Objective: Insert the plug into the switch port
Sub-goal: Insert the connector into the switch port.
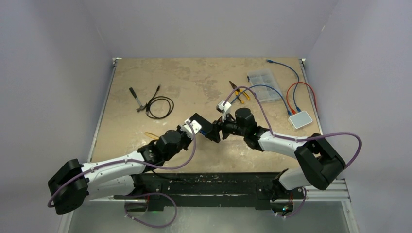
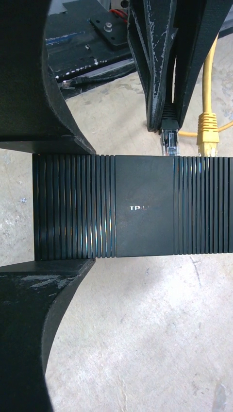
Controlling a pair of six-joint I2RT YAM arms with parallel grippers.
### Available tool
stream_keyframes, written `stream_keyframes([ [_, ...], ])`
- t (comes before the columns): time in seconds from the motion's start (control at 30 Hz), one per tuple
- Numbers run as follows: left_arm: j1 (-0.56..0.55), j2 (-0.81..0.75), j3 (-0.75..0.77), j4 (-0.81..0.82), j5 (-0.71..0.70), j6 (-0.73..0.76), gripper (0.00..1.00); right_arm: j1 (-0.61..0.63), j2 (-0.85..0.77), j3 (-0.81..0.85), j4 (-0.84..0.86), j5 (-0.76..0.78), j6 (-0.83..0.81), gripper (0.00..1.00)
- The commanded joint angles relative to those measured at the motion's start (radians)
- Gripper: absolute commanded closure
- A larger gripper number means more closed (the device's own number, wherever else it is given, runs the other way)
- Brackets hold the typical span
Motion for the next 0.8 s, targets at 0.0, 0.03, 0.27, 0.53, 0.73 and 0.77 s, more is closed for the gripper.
stream_keyframes([
  [0.0, -0.002, 0.055, 0.062, 0.042, 0.066, 0.024, 1.00, 0.011, -0.023, 0.006, 0.080, -0.079, 0.001, 1.00],
  [0.03, -0.003, 0.068, 0.075, 0.033, 0.066, 0.027, 1.00, 0.012, -0.023, 0.006, 0.078, -0.076, -0.001, 1.00],
  [0.27, -0.003, 0.086, 0.123, -0.017, 0.054, 0.075, 1.00, 0.012, -0.023, 0.009, 0.072, -0.069, -0.017, 1.00],
  [0.53, -0.005, 0.070, 0.117, -0.012, 0.111, 0.102, 1.00, 0.011, -0.022, 0.006, 0.077, -0.063, -0.010, 1.00],
  [0.73, -0.005, 0.063, 0.086, 0.044, 0.136, 0.039, 1.00, 0.011, -0.020, 0.004, 0.078, -0.056, -0.005, 1.00],
  [0.77, -0.005, 0.067, 0.089, 0.032, 0.120, 0.030, 1.00, 0.011, -0.020, 0.005, 0.078, -0.056, -0.005, 1.00],
])
